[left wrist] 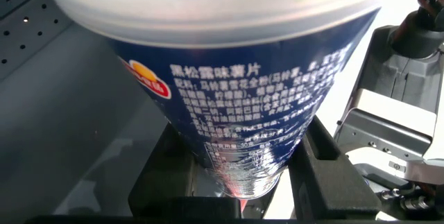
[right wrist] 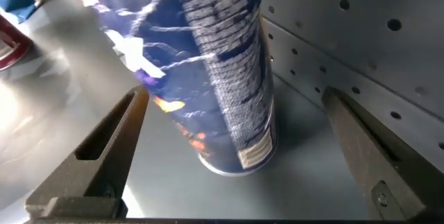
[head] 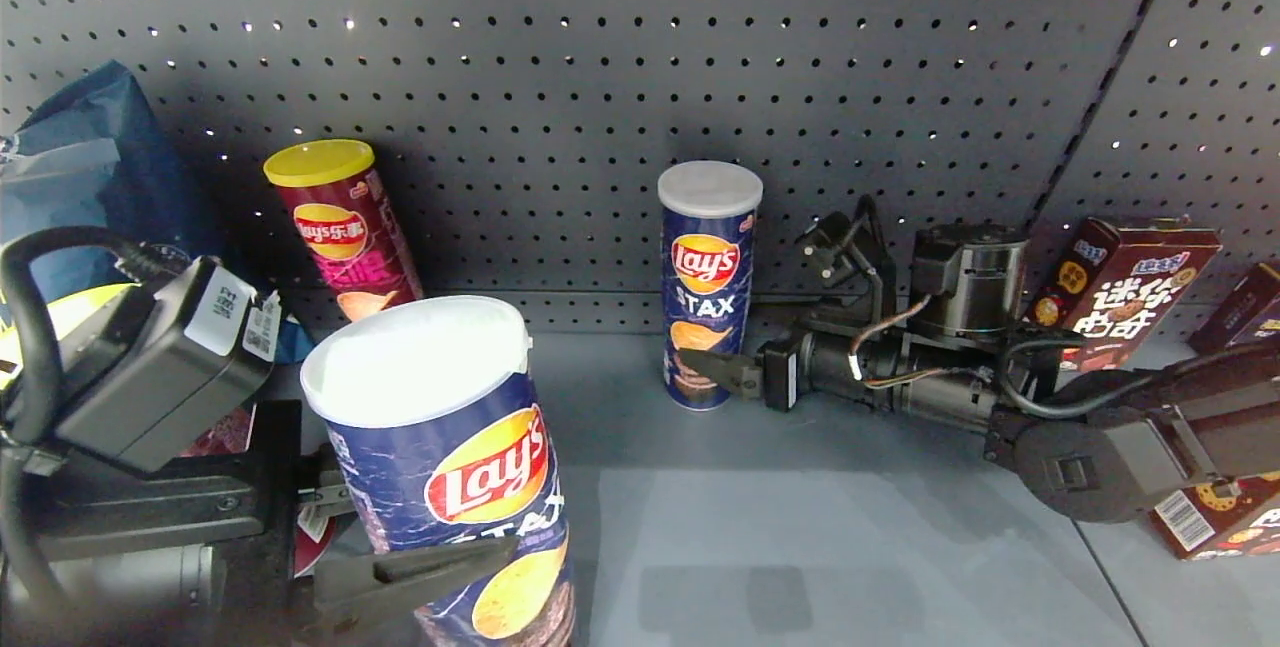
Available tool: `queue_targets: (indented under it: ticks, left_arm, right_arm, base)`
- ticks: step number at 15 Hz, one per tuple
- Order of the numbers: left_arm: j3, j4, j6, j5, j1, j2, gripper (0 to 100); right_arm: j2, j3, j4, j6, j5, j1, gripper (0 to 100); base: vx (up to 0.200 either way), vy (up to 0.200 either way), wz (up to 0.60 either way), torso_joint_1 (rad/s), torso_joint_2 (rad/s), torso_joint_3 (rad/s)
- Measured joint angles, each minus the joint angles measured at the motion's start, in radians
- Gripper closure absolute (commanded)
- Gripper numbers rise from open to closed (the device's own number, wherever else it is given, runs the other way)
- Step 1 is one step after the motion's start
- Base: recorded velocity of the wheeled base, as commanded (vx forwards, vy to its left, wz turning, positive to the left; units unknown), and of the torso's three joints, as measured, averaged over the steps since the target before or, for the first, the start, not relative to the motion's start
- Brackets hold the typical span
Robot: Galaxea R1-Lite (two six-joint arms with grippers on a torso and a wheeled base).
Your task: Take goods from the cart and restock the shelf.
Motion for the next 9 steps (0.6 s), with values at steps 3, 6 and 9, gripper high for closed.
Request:
queue_targets:
  ticks: [3,6,9]
  left_arm:
    - [-0.001,0.000,0.000,0.000,0.000,0.000,100]
    - [-0.001,0.000,0.000,0.000,0.001,0.000,100]
    - [-0.001,0.000,0.000,0.000,0.002,0.000,100]
  right_arm:
    - [0.027,-0.030,0.000,0.000,0.000,0.000,0]
    - [0.050,-0.045,0.000,0.000,0.000,0.000,0]
    - [0.067,-0.060,0.000,0.000,-0.001,0.000,0]
  base:
    - [0.000,0.000,0.00,0.000,0.00,0.000]
    - [0.000,0.000,0.00,0.000,0.00,0.000]
    - [0.000,0.000,0.00,0.000,0.00,0.000]
